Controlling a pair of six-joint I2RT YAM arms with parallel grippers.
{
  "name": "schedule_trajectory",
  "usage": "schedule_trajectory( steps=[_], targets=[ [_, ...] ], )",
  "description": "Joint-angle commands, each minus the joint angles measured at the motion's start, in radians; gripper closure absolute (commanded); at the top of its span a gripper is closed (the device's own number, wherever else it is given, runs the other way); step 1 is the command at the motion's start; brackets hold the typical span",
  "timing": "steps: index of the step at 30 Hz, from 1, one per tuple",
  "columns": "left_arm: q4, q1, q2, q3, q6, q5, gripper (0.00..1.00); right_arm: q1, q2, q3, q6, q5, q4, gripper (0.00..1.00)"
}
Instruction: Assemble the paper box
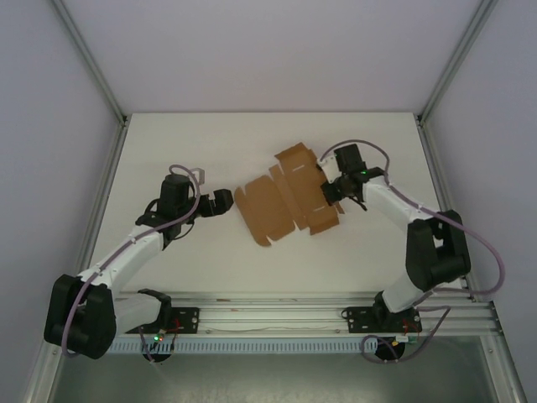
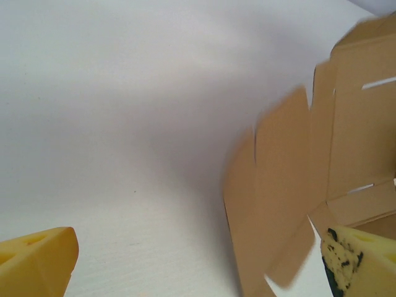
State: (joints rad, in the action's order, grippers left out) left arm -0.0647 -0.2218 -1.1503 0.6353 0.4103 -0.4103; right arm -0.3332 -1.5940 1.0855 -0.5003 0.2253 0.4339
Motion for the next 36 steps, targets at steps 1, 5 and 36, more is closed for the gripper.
schedule_trajectory(
  steps=[1, 5, 36],
  targets=[
    [-0.043, 0.004, -0.006, 0.032, 0.008, 0.039, 0.0, -0.074, -0.055, 0.025, -0.187, -0.287, 0.007, 0.95],
    [-0.06, 0.004, -0.01, 0.031, 0.013, 0.034, 0.0, -0.137, -0.08, 0.012, -0.275, -0.403, -0.133, 0.94],
    [-0.081, -0.109, -0.408, 0.412, -0.057, -0.042, 0.0, -0.439, -0.009, -0.207, -0.513, -0.579, -0.621, 0.92]
  ],
)
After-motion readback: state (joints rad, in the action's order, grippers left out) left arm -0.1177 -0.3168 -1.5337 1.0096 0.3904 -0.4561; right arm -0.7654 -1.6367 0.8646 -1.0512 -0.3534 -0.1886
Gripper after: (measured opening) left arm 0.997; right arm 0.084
